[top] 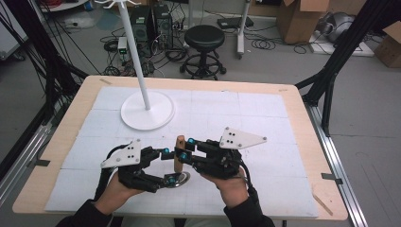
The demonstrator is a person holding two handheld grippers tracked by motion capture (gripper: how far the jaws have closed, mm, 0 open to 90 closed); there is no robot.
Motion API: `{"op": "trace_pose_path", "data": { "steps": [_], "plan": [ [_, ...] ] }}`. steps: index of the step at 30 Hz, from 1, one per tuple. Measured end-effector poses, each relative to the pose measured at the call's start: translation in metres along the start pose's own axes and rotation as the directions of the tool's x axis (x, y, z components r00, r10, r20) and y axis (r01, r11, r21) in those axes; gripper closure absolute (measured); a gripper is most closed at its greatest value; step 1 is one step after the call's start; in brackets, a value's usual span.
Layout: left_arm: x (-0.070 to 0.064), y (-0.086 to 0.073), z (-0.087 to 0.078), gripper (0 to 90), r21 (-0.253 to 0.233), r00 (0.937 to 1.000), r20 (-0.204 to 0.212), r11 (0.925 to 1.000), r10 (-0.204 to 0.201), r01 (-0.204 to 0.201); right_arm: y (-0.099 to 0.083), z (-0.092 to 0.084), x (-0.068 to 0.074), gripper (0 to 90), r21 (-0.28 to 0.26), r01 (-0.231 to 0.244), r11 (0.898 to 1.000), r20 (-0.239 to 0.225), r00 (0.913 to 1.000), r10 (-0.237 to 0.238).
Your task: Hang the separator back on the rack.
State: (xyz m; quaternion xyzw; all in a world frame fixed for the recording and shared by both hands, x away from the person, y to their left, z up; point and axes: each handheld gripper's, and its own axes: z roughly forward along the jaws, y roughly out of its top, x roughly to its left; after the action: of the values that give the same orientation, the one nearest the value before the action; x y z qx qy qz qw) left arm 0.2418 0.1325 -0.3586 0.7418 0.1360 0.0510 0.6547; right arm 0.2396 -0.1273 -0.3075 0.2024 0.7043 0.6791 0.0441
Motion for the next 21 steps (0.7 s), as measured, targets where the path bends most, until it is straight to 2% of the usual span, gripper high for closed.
{"op": "trace_pose_path", "data": {
  "steps": [4, 6, 15, 18, 21],
  "plan": [
    [0.001, 0.001, -0.002, 44.2, -0.006, 0.9992, -0.036, 0.9999, -0.016, 0.016, -0.001, 0.003, 0.005, 71.9, 0.0, -0.004, 1.0, 0.074, 0.9972, 0.004],
    [0.001, 0.001, -0.002, 46.5, -0.014, 0.9991, -0.039, 0.9997, -0.018, 0.018, -0.002, 0.004, 0.006, 71.8, 0.005, -0.008, 1.0, 0.09, 0.9959, 0.007],
    [0.001, 0.0, 0.0, 59.1, 0.011, 0.9996, -0.016, 0.9996, -0.024, 0.025, -0.006, 0.01, 0.008, 71.8, 0.016, -0.012, 1.0, 0.087, 0.9962, 0.01],
    [0.001, 0.0, 0.0, 68.8, 0.02, 0.9995, -0.023, 0.9996, -0.019, 0.019, -0.007, 0.01, 0.008, 71.8, 0.018, -0.018, 1.0, 0.093, 0.9955, 0.016],
    [0.002, 0.0, 0.001, 71.8, 0.036, 0.9989, -0.035, 0.9989, -0.029, 0.031, -0.008, 0.011, 0.009, 71.8, 0.023, -0.014, 1.0, 0.1, 0.9949, 0.012]
  ]
}}
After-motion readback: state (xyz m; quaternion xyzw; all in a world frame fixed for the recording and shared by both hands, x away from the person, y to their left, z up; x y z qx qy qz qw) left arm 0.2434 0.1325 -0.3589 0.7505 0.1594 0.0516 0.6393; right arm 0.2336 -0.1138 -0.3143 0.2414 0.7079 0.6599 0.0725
